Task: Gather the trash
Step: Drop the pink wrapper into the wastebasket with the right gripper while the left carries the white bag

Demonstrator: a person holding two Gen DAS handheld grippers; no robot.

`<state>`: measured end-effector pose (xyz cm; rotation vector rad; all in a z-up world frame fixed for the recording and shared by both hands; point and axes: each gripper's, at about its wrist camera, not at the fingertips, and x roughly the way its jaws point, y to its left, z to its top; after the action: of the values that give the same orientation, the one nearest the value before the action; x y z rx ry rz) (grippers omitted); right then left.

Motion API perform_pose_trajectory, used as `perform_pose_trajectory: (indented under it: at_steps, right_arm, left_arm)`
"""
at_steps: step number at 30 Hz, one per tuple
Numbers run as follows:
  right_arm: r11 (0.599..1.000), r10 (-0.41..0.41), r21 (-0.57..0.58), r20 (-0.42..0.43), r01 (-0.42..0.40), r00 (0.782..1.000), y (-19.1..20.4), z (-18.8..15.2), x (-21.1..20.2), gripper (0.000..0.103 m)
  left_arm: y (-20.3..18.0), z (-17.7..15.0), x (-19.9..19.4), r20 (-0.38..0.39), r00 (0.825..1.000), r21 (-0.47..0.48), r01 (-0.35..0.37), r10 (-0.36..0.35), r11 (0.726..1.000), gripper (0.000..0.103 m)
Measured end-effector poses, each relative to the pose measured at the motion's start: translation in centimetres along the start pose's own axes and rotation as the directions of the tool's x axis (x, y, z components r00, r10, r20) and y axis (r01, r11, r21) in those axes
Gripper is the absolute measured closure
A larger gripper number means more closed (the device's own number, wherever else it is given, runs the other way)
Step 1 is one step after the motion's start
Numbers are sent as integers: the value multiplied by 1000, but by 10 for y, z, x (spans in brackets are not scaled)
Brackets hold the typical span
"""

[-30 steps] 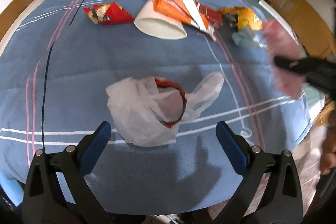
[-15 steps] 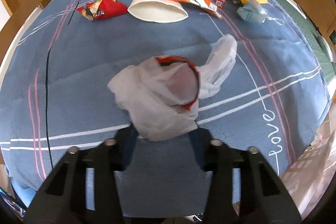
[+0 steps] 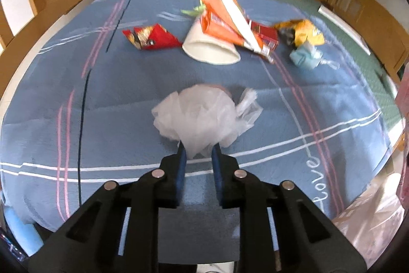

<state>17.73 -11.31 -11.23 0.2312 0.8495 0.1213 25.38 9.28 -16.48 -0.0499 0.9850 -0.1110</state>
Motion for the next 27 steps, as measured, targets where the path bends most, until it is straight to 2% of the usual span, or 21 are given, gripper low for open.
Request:
perform_pose_trajectory:
  at_steps: [3,6,11,16,19,21,22,23,24,27]
  right_arm:
    - [1000,11,-12,26,-11,1000,0,-3,-13,76]
    - [999,22,-41,56,-19,998,-4,-8,-35,76]
    - [995,1,-103,26,1,1000,-14,-22,-60,76]
    - [988,-54,-144,-46,47,997,-33,-50,-71,76]
    - [986,-86,-156,-135,64,987,-46,-69,-63,74]
    - [977,-138,-188,-213,99,967,-50,-84,-52,51]
    - [974,-158,-196,-213,116,964,-49,-87,-51,32]
    - [969,-180,-202,-196,140,964,-50,-89,-52,23]
    - [968,-186,-201,-178,150,966,-50,-91,-54,22]
    - [981,-130,-164,-149,105,980,-51,-88,-61,21]
  left_arm:
    - [4,-2,-16,47,995,-49,94,-91,994,87]
    - [4,-7,-30,92,982,-74,171,-164,982,89]
    - [0,-17,-44,128,948,-92,303,-291,948,91]
    - [-6,-27,-53,139,940,-69,322,-311,944,93]
    - [-8,-31,-55,140,942,-64,315,-304,947,93]
    - [-10,-34,-54,130,948,-61,299,-289,952,93]
    - [-11,-35,-53,123,952,-56,288,-280,956,94]
    - [-12,-36,-52,121,956,-50,275,-267,960,95]
    - [-13,-37,-52,124,959,-45,262,-255,964,96]
    - [-12,-39,-57,149,960,-43,244,-235,969,98]
